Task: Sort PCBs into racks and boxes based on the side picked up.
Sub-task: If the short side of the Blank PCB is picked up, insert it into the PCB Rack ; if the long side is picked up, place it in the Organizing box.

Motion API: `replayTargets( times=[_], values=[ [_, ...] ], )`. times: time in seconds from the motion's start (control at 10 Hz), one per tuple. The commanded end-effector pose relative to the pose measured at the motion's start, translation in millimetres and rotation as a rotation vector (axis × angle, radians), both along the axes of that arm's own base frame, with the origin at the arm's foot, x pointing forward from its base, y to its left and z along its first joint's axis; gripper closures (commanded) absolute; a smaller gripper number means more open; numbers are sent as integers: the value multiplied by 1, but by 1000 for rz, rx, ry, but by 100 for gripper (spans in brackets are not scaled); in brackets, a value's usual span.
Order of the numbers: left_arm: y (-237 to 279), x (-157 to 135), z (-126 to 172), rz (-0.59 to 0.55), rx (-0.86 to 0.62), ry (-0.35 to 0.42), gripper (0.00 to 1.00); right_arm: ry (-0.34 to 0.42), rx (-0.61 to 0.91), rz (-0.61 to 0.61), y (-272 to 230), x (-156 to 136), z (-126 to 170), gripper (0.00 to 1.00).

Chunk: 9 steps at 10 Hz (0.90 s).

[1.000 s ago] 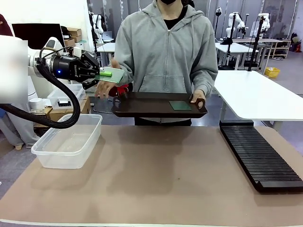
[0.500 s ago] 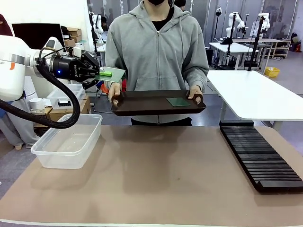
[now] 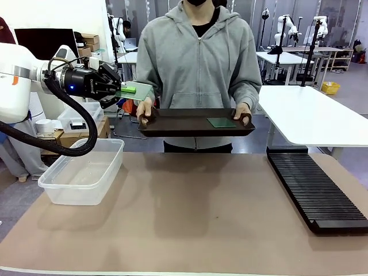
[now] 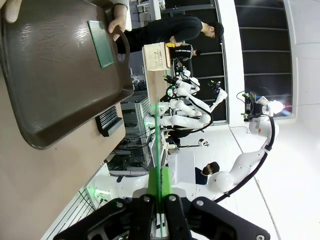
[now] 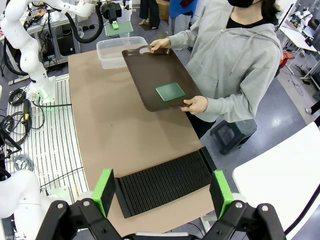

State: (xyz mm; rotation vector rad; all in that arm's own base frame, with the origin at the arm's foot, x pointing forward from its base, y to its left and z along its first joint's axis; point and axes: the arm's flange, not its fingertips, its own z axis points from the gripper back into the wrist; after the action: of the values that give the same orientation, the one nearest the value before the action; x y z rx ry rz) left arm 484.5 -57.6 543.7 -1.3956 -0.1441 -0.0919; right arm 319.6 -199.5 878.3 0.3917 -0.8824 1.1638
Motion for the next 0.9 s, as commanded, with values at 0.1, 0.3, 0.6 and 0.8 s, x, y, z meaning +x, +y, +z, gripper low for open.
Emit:
replayTargets(
  times=[0.1,0.3,0.6,0.8],
  values=[
    [8,1,5,-7,75,-12,97,-7,9,19,1,-2,0,0],
    [36,6,24,-52,209,-102,97,-7,9,19,1,-2,0,0],
    [75,14,51,-66,465,-159,97,-7,9,19,1,-2,0,0],
    [101,18,61,-85,625,-200,97,-7,9,19,1,-2,0,0]
  ],
)
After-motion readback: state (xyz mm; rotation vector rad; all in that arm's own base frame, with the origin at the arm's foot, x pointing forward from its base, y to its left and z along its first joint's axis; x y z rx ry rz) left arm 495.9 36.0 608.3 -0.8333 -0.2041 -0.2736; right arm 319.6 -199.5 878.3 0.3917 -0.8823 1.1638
